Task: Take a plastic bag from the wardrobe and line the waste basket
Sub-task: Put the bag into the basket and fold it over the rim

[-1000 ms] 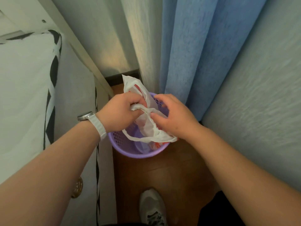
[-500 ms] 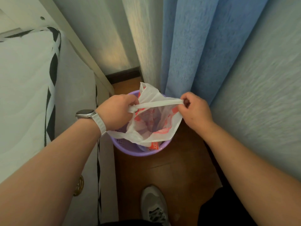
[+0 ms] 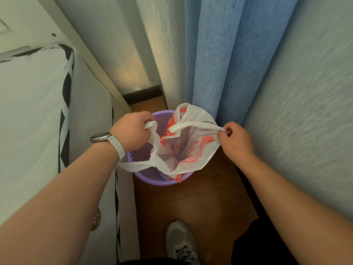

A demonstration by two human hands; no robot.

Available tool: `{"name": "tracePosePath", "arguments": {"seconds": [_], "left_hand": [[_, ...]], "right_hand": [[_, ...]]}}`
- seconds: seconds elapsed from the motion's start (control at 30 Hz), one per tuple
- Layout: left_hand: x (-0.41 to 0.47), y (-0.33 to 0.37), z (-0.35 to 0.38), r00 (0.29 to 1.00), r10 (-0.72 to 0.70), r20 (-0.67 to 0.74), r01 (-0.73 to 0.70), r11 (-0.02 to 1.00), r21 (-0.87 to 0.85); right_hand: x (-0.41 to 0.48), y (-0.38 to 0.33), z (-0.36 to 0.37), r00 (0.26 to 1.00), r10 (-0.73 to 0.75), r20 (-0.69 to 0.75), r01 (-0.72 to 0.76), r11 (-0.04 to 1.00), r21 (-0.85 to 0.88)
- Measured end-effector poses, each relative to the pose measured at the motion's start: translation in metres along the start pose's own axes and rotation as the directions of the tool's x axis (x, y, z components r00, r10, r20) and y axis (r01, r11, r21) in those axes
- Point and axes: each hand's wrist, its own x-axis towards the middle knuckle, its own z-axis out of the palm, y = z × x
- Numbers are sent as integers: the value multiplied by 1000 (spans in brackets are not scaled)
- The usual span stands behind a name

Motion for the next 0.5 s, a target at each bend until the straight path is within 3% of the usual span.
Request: {"name": "tracePosePath", "arguments": {"seconds": [0.17, 0.33, 0.4, 0.5], "left_hand": [[6, -8, -12, 995, -90, 32, 89, 995, 35], [-16, 23, -29, 957, 276, -88, -285, 953, -107], [-21, 34, -18, 948, 319, 11, -317, 945, -80], [-22, 45, 12, 915, 264, 304, -268, 963, -30]], "right_hand": [[-4, 8, -6, 992, 129, -4, -128, 986, 109], [-11, 6, -3, 995, 94, 14, -95, 988, 125], [-12, 4, -2, 994, 103, 20, -105, 985, 139], [-12, 4, -1, 993, 118, 24, -120, 978, 173]]}}
